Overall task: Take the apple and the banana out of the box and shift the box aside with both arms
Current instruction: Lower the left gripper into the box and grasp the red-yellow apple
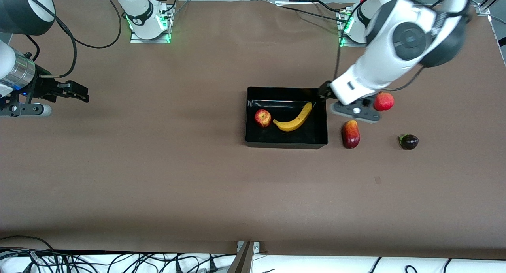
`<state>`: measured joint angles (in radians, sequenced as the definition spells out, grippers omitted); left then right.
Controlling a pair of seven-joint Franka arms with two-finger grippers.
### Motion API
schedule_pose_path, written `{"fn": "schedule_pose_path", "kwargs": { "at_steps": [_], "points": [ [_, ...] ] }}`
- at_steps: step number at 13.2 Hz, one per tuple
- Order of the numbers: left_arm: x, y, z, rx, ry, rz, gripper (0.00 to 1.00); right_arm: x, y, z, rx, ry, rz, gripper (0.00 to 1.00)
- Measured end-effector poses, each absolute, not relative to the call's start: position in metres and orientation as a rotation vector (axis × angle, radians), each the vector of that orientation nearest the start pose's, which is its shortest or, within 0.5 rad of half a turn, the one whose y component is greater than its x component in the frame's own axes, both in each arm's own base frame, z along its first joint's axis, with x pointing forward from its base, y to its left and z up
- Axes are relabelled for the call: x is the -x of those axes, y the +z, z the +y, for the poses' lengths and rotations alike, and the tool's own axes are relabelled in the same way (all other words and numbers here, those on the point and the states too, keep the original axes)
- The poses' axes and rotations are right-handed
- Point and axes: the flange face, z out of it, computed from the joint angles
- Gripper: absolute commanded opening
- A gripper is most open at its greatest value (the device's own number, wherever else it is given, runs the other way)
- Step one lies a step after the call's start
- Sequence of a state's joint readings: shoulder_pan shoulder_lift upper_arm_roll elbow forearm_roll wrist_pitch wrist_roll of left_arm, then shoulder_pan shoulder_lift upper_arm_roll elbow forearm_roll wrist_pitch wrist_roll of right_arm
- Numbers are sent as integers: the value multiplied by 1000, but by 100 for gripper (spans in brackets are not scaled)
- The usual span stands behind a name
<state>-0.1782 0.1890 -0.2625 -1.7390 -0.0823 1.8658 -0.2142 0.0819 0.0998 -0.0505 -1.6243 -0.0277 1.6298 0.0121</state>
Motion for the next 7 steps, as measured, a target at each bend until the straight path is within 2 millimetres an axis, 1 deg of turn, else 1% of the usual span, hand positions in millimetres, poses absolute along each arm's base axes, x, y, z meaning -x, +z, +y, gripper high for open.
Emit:
{"fn": "schedule_pose_path", "kwargs": {
  "at_steps": [2,3,5,6,7],
  "points": [
    [-546,452,-277,3229,147,296,100,-583,547,17,3173,149,-35,100],
    [-540,443,-294,3239,125,258,100,-583,547,17,3173,149,-35,100],
    [-524,412,-337,3269,71,231,100,-583,547,17,3173,149,-35,100],
    [-516,392,-353,3285,46,241,100,-583,547,17,3173,149,-35,100],
    [-511,374,-364,3296,33,257,100,-583,547,17,3173,149,-35,100]
  ]
}}
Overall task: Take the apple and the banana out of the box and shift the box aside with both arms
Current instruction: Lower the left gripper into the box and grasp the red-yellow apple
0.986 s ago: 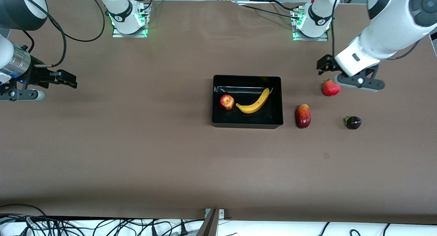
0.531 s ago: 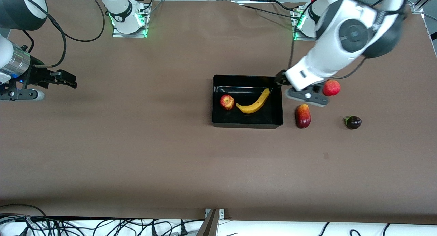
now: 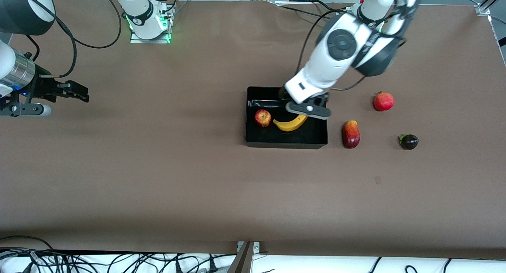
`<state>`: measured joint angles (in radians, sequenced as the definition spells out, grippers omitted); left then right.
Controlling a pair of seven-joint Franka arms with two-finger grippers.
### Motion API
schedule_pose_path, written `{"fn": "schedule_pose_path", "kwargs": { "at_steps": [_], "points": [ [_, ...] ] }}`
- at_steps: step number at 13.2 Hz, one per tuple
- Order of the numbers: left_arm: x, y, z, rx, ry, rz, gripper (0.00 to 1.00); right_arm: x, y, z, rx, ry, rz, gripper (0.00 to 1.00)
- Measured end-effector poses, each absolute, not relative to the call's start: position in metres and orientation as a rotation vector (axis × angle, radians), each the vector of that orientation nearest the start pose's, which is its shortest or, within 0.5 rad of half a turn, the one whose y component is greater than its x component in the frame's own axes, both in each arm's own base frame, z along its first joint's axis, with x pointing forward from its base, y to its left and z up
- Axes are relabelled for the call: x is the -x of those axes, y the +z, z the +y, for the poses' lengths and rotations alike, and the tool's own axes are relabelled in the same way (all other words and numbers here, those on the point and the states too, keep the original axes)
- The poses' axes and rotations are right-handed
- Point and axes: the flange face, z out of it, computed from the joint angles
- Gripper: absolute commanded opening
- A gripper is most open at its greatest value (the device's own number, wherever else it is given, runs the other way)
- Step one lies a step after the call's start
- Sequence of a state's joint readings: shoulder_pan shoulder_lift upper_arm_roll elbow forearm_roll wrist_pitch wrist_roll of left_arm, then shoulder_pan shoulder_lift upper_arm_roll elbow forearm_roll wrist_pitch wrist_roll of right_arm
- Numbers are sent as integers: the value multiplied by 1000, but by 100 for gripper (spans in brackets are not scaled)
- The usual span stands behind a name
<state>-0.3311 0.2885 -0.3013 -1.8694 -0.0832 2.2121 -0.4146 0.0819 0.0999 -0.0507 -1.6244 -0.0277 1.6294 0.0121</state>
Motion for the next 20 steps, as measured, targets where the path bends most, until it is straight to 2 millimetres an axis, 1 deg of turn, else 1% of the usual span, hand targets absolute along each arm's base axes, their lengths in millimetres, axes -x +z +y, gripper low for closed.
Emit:
{"fn": "schedule_pose_path", "kwargs": {
  "at_steps": [4,7,8,10,12,15,16,17,19,20],
  "points": [
    [-504,316,-399,3338,-40,321,100,-583,547,17,3173,149,-35,100],
    [-488,266,-427,3323,-57,434,100,-583,547,17,3173,149,-35,100],
    [-482,253,-435,3325,-58,457,100,-583,547,17,3173,149,-36,100],
    [-475,234,-445,3331,-54,479,100,-583,547,17,3172,149,-37,100],
    [-474,223,-450,3332,-56,493,100,-583,547,18,3172,149,-38,100],
    [-479,213,-447,3321,-50,489,100,-583,547,18,3172,150,-38,100],
    [-482,211,-444,3318,-48,483,84,-583,547,18,3172,150,-38,100],
    [-484,208,-441,3313,-47,477,54,-583,547,18,3172,150,-38,100],
    [-487,204,-436,3308,-44,471,9,-583,547,18,3172,150,-38,100],
    [-487,204,-436,3305,-46,483,0,-583,547,18,3172,150,-38,100]
  ]
}}
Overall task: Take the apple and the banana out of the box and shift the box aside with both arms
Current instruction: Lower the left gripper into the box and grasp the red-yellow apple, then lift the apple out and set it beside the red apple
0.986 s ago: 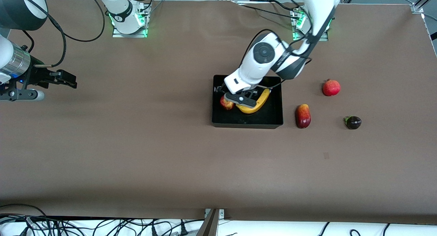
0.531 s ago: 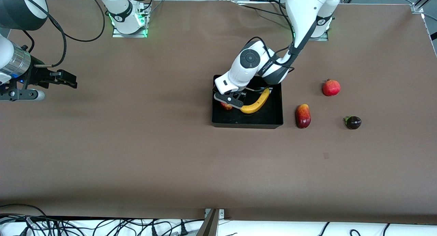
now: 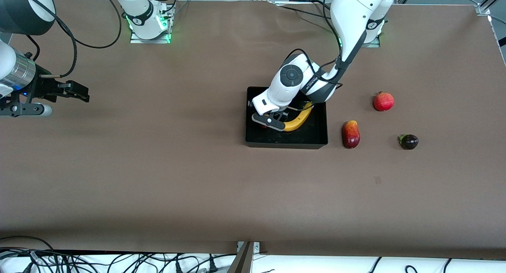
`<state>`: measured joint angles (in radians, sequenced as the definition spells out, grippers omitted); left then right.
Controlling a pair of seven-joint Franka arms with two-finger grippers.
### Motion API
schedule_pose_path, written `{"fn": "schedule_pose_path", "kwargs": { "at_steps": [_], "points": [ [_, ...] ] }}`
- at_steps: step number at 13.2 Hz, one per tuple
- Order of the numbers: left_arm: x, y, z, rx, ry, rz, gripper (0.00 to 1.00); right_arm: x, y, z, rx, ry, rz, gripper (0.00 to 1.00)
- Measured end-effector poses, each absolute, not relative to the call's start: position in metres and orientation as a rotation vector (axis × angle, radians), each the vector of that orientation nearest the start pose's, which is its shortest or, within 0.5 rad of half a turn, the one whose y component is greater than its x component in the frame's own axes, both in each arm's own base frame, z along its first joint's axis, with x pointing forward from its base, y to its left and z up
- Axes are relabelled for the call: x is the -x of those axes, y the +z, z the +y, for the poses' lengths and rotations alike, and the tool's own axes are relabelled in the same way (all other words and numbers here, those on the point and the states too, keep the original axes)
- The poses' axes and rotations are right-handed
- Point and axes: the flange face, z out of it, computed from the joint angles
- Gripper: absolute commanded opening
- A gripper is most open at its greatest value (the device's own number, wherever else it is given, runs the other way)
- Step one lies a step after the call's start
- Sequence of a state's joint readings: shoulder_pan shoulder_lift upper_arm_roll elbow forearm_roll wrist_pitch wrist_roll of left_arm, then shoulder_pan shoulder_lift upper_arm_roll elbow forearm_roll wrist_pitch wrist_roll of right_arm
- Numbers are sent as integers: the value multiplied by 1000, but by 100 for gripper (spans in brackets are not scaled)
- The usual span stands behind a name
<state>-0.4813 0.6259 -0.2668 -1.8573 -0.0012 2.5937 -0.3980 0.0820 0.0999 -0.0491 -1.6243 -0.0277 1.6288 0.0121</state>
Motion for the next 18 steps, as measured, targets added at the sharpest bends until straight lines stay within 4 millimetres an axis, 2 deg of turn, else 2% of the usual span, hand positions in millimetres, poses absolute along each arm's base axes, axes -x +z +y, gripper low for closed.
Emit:
{"fn": "schedule_pose_path", "kwargs": {
  "at_steps": [4,5,7,9,11,12,13,15,16,18],
  "points": [
    [-493,213,-438,3304,-87,541,0,-583,547,17,3172,150,-37,100],
    [-500,223,-436,3311,-119,531,0,-583,547,17,3172,150,-37,100],
    [-521,259,-413,3304,-142,473,0,-583,547,17,3172,150,-36,100],
    [-542,309,-366,3257,-82,441,0,-583,547,17,3172,151,-36,100],
    [-561,355,-303,3201,-32,495,0,-583,547,17,3172,151,-35,100],
    [-568,369,-267,3176,-12,540,0,-583,547,17,3172,151,-35,100],
    [-573,375,-230,3155,7,583,0,-583,547,17,3172,151,-35,100],
    [-570,366,-165,3125,69,646,0,-583,547,17,3172,151,-35,100],
    [-562,353,-143,3116,121,662,0,-583,547,17,3172,151,-35,100],
    [-535,318,-118,3107,241,655,0,-583,547,17,3172,151,-35,100]
  ]
}}
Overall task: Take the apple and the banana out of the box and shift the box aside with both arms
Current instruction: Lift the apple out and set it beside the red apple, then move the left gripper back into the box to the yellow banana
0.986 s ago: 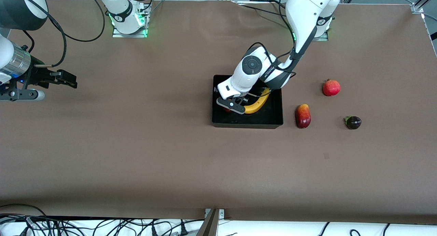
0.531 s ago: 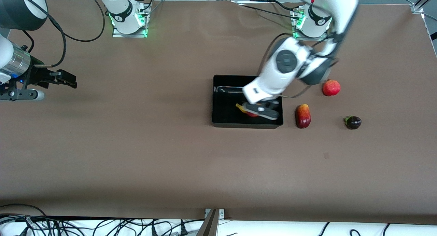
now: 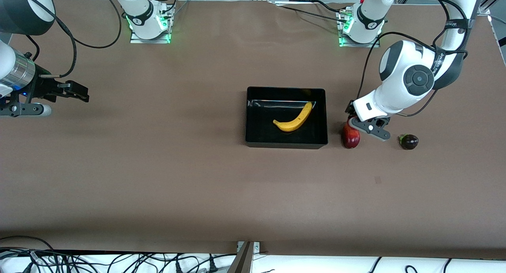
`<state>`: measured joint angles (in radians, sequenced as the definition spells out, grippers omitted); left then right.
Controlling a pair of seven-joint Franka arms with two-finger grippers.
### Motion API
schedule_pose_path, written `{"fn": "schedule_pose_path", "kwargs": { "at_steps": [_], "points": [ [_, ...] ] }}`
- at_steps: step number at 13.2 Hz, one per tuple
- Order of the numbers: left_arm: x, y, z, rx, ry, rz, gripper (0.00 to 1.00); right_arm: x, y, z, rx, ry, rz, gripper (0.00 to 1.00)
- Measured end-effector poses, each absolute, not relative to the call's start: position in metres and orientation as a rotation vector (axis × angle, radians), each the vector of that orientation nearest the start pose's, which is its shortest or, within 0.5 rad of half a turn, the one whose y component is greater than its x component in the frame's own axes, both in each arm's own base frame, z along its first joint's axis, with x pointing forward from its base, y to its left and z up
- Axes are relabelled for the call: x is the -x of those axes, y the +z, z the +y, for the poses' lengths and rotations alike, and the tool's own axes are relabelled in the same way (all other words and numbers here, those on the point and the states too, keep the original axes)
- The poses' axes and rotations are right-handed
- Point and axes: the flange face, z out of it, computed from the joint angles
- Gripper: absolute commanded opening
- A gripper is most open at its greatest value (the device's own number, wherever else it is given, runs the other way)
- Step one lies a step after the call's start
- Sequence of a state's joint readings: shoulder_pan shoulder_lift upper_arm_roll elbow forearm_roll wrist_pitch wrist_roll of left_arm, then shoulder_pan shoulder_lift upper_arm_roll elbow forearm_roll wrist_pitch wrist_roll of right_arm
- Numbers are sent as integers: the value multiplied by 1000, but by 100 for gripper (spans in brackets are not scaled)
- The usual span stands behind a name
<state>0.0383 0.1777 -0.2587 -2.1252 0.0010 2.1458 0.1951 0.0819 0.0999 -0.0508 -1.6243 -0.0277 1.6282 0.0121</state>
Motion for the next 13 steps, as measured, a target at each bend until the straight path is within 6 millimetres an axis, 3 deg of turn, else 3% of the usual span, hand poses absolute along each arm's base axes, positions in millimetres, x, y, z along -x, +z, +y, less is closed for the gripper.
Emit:
{"fn": "schedule_pose_path", "kwargs": {
  "at_steps": [3,6,11,12,13],
  "points": [
    [-490,270,-101,3089,303,698,0,-583,547,16,3173,151,-34,100],
    [-456,249,-83,3073,326,743,0,-583,547,16,3173,151,-34,100],
    [-439,226,-70,3059,209,805,0,-583,547,16,3173,151,-34,100],
    [-439,220,-69,3044,190,829,8,-583,547,16,3173,151,-34,100],
    [-440,214,-68,3040,184,838,45,-583,547,16,3173,151,-34,100]
  ]
}}
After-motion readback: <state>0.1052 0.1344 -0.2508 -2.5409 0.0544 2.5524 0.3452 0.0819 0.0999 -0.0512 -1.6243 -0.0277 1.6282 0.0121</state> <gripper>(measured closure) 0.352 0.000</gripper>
